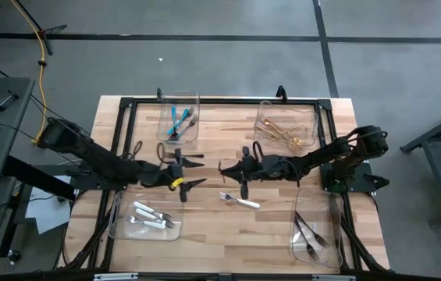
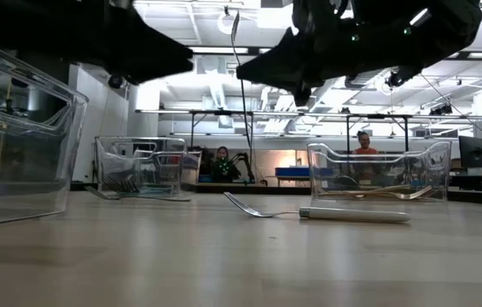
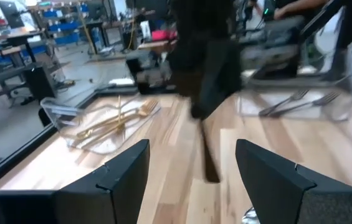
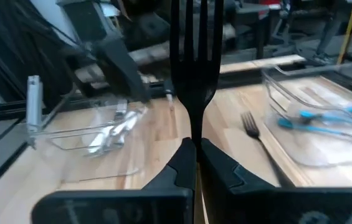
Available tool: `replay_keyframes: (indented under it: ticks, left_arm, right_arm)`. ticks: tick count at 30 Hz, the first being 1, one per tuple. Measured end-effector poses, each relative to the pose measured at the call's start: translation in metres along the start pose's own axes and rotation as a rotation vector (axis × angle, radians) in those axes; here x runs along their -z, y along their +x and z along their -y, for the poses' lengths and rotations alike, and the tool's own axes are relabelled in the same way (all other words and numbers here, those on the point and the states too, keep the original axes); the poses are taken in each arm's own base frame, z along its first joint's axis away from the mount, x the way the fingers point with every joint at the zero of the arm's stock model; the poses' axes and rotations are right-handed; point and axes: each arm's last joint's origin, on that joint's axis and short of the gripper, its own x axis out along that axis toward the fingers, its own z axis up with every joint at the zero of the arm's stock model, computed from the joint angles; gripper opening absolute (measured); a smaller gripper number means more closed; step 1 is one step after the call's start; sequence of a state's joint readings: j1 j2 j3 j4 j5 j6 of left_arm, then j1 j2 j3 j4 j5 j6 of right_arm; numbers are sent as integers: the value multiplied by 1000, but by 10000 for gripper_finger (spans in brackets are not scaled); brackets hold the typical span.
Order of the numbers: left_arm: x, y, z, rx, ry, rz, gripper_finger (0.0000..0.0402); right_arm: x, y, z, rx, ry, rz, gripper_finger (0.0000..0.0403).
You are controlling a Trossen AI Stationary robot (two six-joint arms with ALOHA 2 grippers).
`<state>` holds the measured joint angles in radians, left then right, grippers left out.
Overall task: Sort silverware by color (type)
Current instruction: Put the black fork into the bottom right transparent bin
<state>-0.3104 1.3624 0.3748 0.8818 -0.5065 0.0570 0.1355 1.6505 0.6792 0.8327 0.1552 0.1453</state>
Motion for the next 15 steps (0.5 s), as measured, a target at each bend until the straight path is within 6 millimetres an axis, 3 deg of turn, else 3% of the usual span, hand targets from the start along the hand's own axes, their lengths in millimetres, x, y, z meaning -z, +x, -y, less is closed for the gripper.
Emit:
replay_keyframes:
  ticks: [5, 15]
  left_arm:
    - [12, 21, 1, -16, 12, -58, 231]
    - [24, 45, 1, 196, -158, 49, 232]
  right_arm:
    - [-6, -2, -9, -37, -14, 67, 0]
    - [-10, -3, -15, -58, -25, 115, 0]
